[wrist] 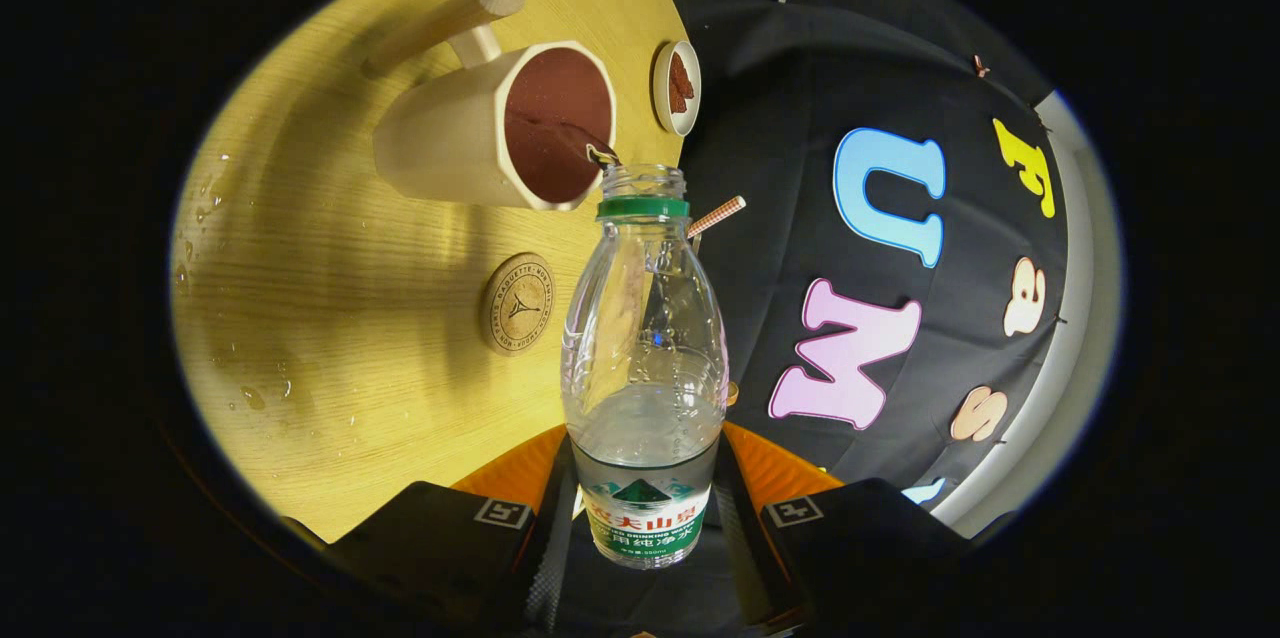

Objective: Take the bottle from table, then pour the juice into the cup, finally place the bottle on the coaster

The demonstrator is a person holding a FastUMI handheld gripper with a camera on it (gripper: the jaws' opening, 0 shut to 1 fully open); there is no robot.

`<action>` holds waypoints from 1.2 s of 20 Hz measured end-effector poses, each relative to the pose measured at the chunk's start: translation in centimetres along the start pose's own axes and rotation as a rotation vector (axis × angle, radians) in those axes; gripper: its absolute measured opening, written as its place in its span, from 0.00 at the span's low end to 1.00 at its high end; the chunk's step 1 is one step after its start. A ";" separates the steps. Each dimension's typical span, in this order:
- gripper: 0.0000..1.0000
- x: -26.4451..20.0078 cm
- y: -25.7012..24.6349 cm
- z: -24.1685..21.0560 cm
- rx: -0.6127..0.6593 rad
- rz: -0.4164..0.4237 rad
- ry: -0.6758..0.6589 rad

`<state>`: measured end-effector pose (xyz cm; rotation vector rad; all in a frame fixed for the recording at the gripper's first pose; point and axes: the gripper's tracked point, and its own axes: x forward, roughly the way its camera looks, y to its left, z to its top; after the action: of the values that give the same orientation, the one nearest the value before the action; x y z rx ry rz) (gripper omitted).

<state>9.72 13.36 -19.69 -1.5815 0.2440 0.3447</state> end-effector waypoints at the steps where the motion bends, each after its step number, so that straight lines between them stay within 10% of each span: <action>1: 0.70 0.0 -0.1 0.0 -0.007 -0.002 -0.001; 24: 0.70 -0.4 -2.3 0.2 -0.173 -0.044 -0.015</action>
<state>10.22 13.61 -17.42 -1.7510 0.1712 0.3512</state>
